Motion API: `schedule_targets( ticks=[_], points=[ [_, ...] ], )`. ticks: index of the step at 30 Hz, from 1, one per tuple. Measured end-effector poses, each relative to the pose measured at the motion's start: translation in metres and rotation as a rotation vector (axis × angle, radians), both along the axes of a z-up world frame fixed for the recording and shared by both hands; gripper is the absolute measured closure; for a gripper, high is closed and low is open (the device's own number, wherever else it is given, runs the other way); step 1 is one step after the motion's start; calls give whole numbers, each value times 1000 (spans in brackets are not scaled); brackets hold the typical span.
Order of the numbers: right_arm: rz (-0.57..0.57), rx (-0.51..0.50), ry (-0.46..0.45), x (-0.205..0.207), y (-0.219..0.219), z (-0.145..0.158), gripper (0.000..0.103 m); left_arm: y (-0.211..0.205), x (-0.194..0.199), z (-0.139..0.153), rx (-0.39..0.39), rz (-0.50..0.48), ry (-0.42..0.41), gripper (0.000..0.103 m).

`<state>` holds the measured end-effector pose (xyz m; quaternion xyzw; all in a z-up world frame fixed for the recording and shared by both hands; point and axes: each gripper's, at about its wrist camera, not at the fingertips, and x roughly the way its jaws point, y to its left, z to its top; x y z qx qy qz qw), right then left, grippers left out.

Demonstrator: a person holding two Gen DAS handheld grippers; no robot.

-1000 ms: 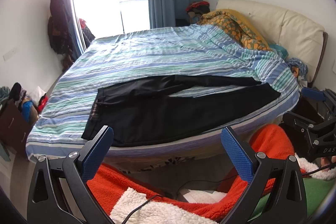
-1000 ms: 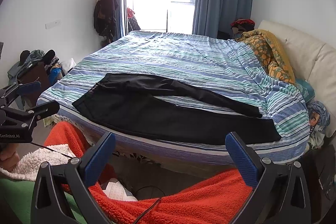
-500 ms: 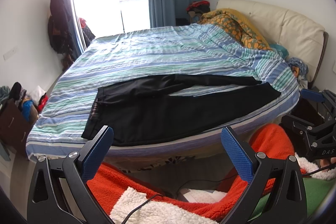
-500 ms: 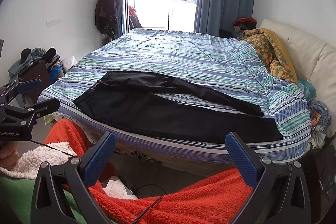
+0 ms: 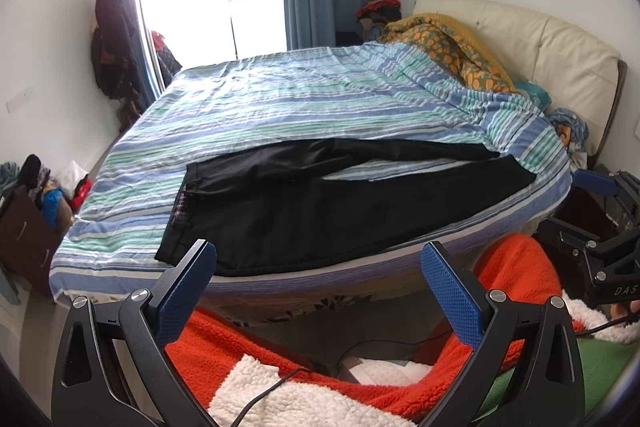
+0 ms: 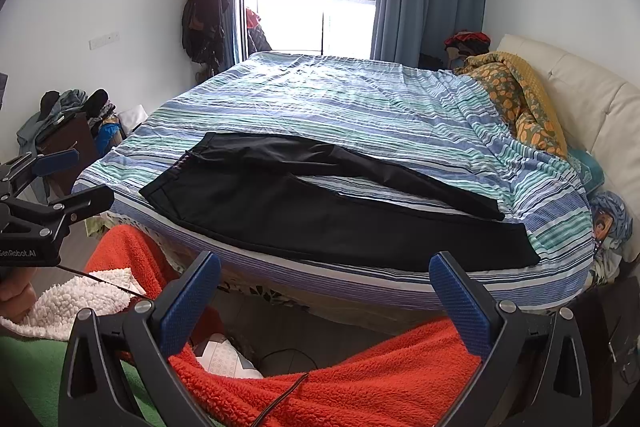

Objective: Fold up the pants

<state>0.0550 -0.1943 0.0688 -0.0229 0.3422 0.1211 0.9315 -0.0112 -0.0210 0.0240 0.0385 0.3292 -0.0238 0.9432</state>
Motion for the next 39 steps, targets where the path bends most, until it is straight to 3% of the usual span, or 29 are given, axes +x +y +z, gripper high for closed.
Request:
schedule_targets(
  ticks=[39],
  points=[
    [-4,12,28,4,-3,-6,0,-6,15,-11,35,4,79,1]
  ],
)
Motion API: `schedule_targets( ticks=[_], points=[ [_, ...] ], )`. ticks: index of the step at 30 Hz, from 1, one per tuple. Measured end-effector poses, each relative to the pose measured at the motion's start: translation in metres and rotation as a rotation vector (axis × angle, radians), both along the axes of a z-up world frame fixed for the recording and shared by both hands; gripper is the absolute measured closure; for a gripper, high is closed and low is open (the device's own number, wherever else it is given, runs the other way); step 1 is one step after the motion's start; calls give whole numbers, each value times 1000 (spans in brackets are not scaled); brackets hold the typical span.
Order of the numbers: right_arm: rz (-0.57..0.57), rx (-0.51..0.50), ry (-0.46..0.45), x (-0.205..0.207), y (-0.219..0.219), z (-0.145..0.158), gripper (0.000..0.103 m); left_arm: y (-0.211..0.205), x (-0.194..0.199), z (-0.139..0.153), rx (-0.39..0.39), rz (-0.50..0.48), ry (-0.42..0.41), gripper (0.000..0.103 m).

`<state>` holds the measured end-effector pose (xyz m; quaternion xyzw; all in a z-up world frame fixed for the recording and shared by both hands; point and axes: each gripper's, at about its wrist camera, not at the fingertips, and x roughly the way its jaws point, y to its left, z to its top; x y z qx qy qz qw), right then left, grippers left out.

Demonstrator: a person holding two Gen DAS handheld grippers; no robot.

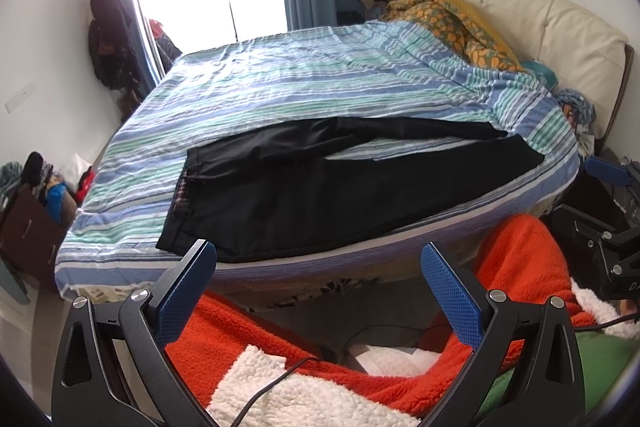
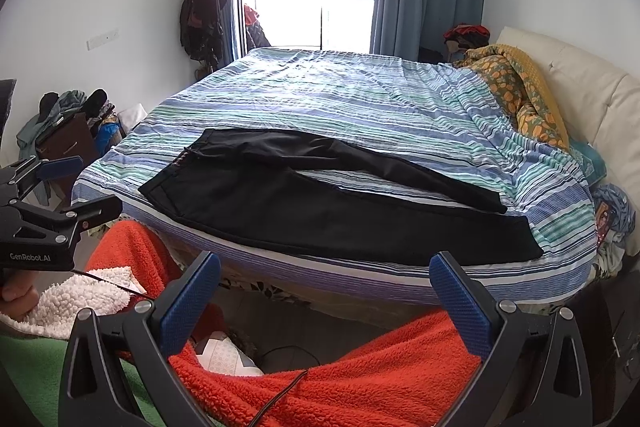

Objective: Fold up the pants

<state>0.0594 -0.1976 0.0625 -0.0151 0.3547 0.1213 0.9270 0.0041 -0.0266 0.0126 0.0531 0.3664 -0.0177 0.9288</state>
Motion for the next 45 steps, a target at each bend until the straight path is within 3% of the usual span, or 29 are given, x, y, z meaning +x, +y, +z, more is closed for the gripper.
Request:
schedule_targets(
  ticks=[8,13,18,20,23,25,26,28,30,32,35,37,39,43,44,45],
  points=[
    [-49,-35,-14,3,-5,0,0,11,9,1,-6,30,22,1],
    [-5,-45,-50,10,-9,5,0,15,24,33,48,49,-116,1],
    [53,-42,-177,21,-5,24,0,9,49,65,49,55,-233,1],
    [44,34,-274,24,-15,37,0,6,61,67,36,55,-235,1],
    [-10,208,-512,22,-52,49,0,5,71,53,-26,40,-199,1],
    [-22,283,-548,40,-71,39,0,4,74,34,-35,28,-170,1],
    [-27,303,-473,62,-80,26,0,3,77,23,-22,30,-154,1],
    [-41,266,-171,120,-94,-20,0,-1,83,3,12,33,-117,1],
    [-128,210,35,161,-116,-77,3,-4,92,-16,29,25,-67,1],
    [-170,146,110,193,-145,-117,6,-7,103,-33,37,20,-14,1],
    [-190,-68,154,250,-188,-153,7,-11,123,-49,49,37,49,1],
    [-139,-214,205,288,-215,-171,13,-14,135,-53,46,58,67,1],
    [-58,-317,257,317,-235,-188,26,-16,144,-55,39,76,83,1],
    [66,-471,327,361,-247,-228,30,-31,157,-69,61,70,138,1],
    [91,-486,346,369,-247,-235,41,-36,161,-74,76,67,158,1],
    [123,-482,386,377,-247,-241,77,-40,164,-79,93,64,180,1]
  ],
)
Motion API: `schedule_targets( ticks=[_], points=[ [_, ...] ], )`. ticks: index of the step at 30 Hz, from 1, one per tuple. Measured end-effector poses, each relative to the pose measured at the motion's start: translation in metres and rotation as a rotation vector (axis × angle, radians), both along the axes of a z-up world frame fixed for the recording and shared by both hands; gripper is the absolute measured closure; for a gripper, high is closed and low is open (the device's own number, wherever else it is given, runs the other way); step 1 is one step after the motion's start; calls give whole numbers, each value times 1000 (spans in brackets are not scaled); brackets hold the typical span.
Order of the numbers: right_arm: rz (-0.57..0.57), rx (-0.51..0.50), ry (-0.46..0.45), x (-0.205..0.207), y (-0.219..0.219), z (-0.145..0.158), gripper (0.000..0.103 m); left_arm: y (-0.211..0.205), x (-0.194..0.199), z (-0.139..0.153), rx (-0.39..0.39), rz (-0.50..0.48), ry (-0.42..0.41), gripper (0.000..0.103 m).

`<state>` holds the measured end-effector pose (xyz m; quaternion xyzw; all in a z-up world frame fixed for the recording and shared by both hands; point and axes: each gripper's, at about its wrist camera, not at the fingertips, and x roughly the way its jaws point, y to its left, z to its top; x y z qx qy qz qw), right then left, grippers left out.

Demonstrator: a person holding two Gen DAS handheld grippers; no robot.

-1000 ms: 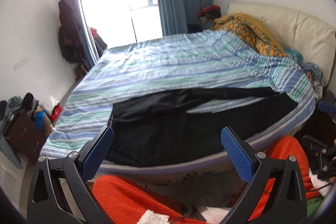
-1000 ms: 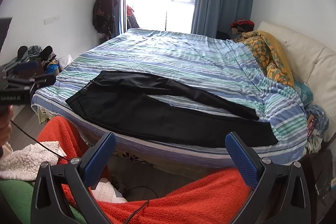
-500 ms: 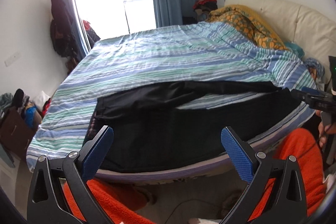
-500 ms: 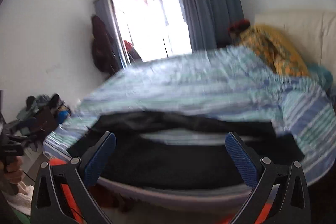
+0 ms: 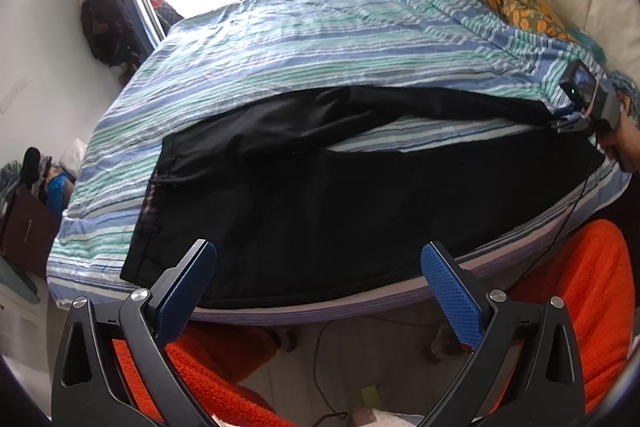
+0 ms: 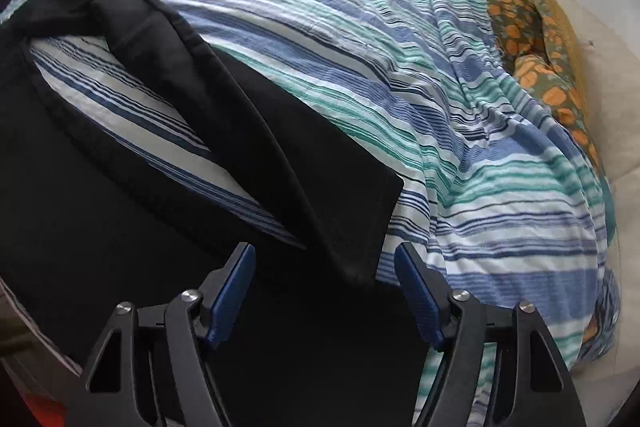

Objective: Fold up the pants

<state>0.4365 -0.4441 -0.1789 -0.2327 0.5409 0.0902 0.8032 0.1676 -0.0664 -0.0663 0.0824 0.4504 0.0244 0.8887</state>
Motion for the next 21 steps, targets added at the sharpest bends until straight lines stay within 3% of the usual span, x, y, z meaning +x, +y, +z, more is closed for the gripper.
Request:
schedule_targets(
  ticks=[1,4,7,8,9,10,11,13,16,21],
  points=[
    [16,0,42,6,1,0,100,-3,2,-4,13,-2,19,1],
    [2,75,24,33,-8,49,99,-8,4,-8,39,-7,38,1],
    [-118,128,-101,97,-45,113,99,-10,10,-8,35,-7,53,1],
    [-186,138,-133,122,-61,127,88,-11,12,-6,32,-8,54,1],
    [-271,139,-156,143,-77,136,58,-10,13,-4,31,-8,52,1],
    [-363,111,-174,159,-94,139,44,-10,13,-2,32,-6,46,1],
    [-428,89,-199,166,-106,140,36,-10,12,0,32,-4,35,1],
    [-513,129,-221,165,-125,131,36,-6,8,0,30,7,21,1],
    [-606,291,-185,146,-142,95,38,3,12,-16,6,34,69,1],
    [-746,747,-53,131,-143,13,54,6,20,-34,-18,38,137,1]
  ],
)
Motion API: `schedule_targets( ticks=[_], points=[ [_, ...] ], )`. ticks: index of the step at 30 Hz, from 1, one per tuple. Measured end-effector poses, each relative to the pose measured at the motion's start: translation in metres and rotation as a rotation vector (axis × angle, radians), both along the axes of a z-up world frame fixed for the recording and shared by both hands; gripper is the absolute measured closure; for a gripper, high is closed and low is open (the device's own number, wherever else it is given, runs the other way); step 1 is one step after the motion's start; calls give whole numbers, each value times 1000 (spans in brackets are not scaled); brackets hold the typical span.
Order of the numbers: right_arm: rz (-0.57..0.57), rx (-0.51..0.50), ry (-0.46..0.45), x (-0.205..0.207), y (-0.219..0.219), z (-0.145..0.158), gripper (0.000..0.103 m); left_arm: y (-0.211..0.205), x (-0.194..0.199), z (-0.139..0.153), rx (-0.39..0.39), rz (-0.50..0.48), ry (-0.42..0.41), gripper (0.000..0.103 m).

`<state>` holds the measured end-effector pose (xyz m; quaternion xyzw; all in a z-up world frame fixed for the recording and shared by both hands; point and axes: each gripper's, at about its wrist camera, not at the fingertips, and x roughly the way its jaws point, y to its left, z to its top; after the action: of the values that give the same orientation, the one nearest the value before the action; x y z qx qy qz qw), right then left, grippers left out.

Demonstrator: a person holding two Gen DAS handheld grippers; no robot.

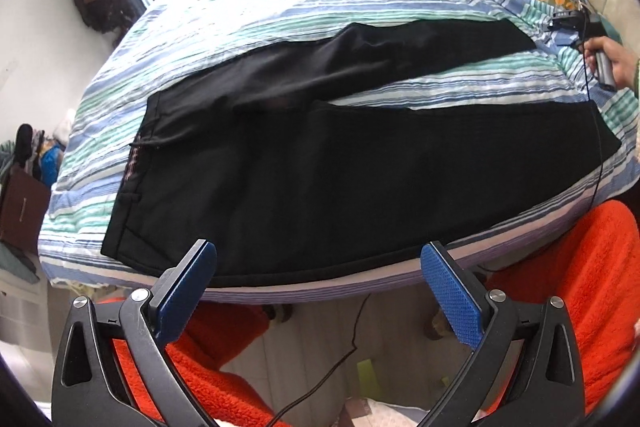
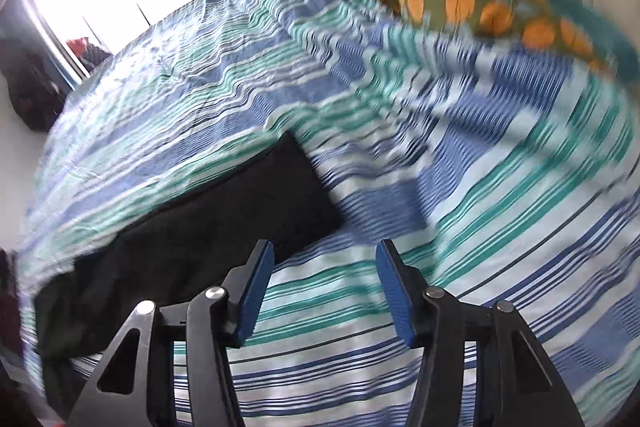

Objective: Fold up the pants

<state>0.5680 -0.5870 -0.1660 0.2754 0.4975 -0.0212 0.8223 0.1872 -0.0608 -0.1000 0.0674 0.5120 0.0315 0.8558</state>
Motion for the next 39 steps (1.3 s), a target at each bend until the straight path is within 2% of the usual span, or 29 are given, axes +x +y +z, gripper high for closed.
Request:
schedule_targets(
  ticks=[2,7,10,11,12,13,15,16,17,18,19,20,21,23,25,26,28,29,31,33,34,37,39],
  points=[
    [-72,135,-27,-3,10,-26,55,-1,1,-2,16,-2,2,1],
    [-257,289,-29,13,20,-79,55,1,8,-12,30,24,43,1],
    [-369,432,-68,19,13,-99,55,5,14,-22,31,40,83,1],
    [-376,459,-69,23,12,-101,65,7,17,-26,29,44,99,1],
    [-358,439,-67,27,11,-98,95,8,19,-30,27,46,115,1],
    [-320,381,-76,30,11,-90,95,8,21,-33,29,48,124,1],
    [-245,158,-17,33,15,-77,95,15,29,-36,41,64,115,1],
    [-192,77,2,35,17,-74,94,20,37,-38,46,76,107,1],
    [-166,31,1,33,19,-72,86,29,50,-38,49,95,96,1],
    [-169,-15,10,30,21,-69,67,40,65,-38,51,120,76,1],
    [-176,-68,19,27,24,-63,58,53,85,-37,53,148,42,1],
    [-181,-125,13,20,30,-54,42,65,108,-37,65,176,2,1],
    [-186,-173,-8,11,36,-43,32,77,132,-38,85,210,-40,1],
    [-183,-208,-74,-14,50,-25,25,90,182,-44,94,235,-101,1],
    [-145,-199,-113,-46,73,-12,22,93,230,-66,128,193,-120,1],
    [-120,-178,-132,-66,87,-7,21,94,250,-83,183,178,-99,1],
    [-66,-135,-181,-117,114,2,20,111,276,-126,318,267,1,1],
    [-38,-124,-206,-141,130,7,19,129,278,-141,316,341,35,0],
    [2,-137,-261,-190,163,16,13,166,266,-145,148,443,9,0],
    [30,-175,-298,-229,191,17,4,187,253,-142,123,504,4,0],
    [49,-191,-289,-242,203,15,2,193,250,-140,104,504,3,0],
    [209,-251,-236,-249,234,8,1,198,226,-118,20,500,-18,1],
    [235,-330,-236,-253,245,10,1,186,200,-101,-29,455,-57,1]
  ],
)
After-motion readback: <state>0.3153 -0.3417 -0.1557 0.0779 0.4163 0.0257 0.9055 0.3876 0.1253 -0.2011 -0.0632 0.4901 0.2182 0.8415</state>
